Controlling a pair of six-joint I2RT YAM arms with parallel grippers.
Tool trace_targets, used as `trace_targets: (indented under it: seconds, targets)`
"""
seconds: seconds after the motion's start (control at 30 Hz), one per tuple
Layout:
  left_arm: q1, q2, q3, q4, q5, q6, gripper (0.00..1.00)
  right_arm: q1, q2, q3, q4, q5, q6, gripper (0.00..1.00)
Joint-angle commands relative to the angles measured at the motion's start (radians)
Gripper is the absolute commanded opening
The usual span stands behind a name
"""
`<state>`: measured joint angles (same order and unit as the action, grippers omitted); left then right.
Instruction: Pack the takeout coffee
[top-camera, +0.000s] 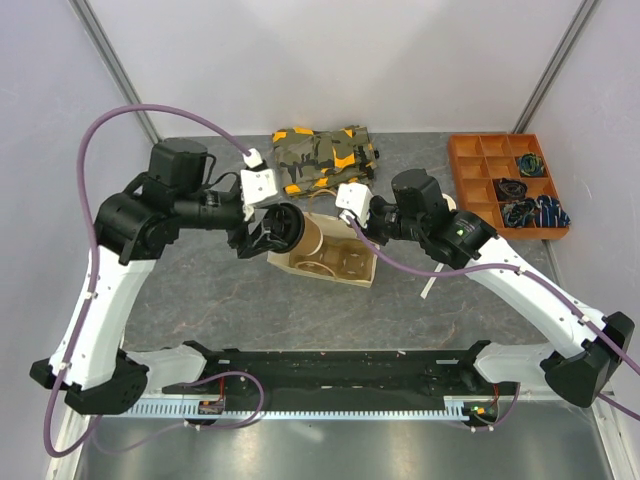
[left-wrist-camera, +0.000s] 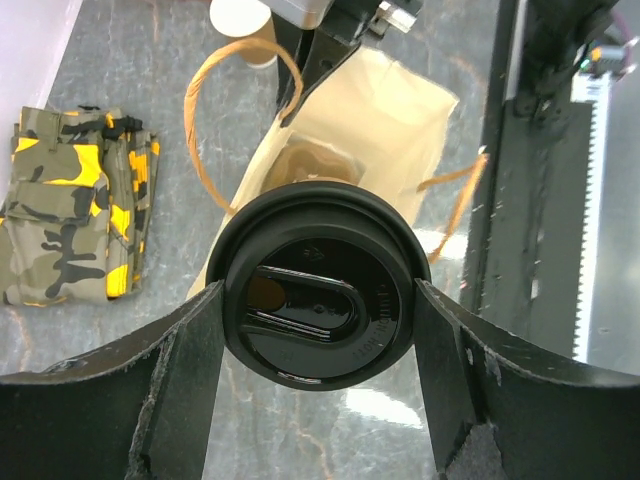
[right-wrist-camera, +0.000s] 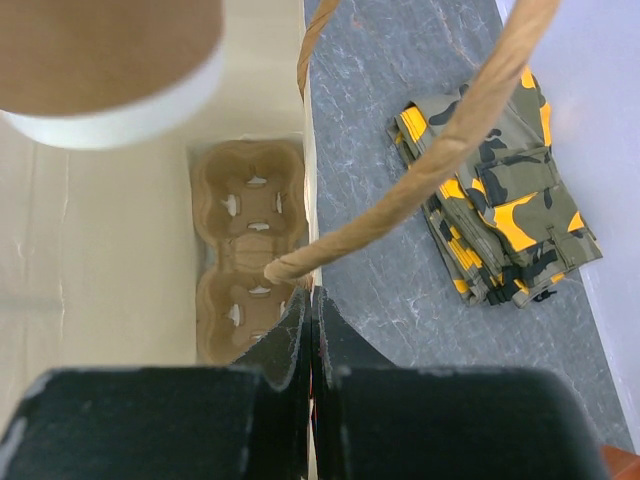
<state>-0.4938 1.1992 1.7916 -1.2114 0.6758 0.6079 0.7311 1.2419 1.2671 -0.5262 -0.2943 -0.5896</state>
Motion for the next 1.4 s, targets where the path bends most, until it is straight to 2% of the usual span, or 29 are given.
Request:
trace_targets:
  seconds: [0.0,0.3,0.5,0.93,1.37]
  targets:
    - [-0.031,0.019,-0.035,0.108,-0.102,0.072,0.43,0.002,-0.009,0.044,0.028,-0.025,0.040,0.00]
    - [-0.058,-0.004,-0.196,0.266,-0.143,0.150,0.39,0.004,-0.002,0.063,0.032,-0.051,0.099,0.00]
    - [-0.078,-0.021,-0.267,0.302,-0.144,0.199,0.37,0.004,0.022,0.089,0.023,-0.057,0.131,0.00]
    - [-0.097,0.006,-0.302,0.259,-0.166,0.332,0.35,0.004,0.056,0.113,0.003,-0.098,0.159,0.00]
    - [-0.097,0.069,-0.253,0.112,-0.215,0.432,0.34,0.004,0.047,0.110,-0.029,-0.128,0.142,0.00]
